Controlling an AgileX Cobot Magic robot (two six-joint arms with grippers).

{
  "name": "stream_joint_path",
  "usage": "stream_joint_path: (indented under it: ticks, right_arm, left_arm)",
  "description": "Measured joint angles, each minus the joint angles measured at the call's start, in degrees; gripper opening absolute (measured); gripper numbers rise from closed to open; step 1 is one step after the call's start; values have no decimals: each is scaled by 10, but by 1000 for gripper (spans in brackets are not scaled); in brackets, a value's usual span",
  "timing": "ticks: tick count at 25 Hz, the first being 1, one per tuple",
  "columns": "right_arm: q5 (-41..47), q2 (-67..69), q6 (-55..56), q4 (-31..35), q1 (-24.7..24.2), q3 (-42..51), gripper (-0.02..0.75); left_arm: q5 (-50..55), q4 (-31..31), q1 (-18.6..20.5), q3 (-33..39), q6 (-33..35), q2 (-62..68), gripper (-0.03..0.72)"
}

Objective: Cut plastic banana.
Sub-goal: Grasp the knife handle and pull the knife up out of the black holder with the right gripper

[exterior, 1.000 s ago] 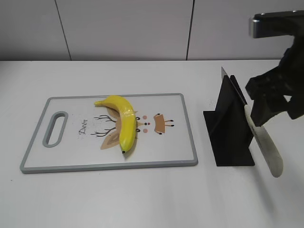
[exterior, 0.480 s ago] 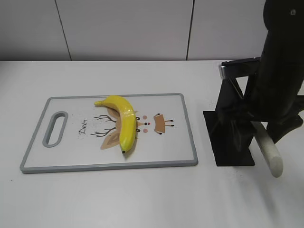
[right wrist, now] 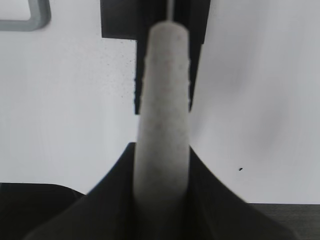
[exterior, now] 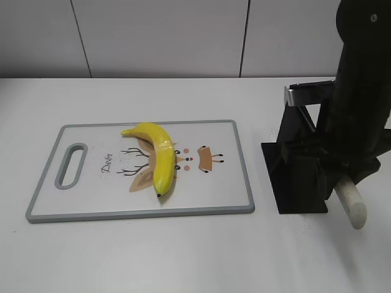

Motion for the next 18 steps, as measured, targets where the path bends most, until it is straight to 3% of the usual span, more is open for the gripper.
stream_joint_path:
  ticks: [9,18]
  right_arm:
    - [4,-4,5,6,0,-2,167]
    - [34,-60,15,8,0,-69,167]
  left_arm:
    - [0,0,0,0,0,0,566]
    - [0,0,0,0,0,0,547]
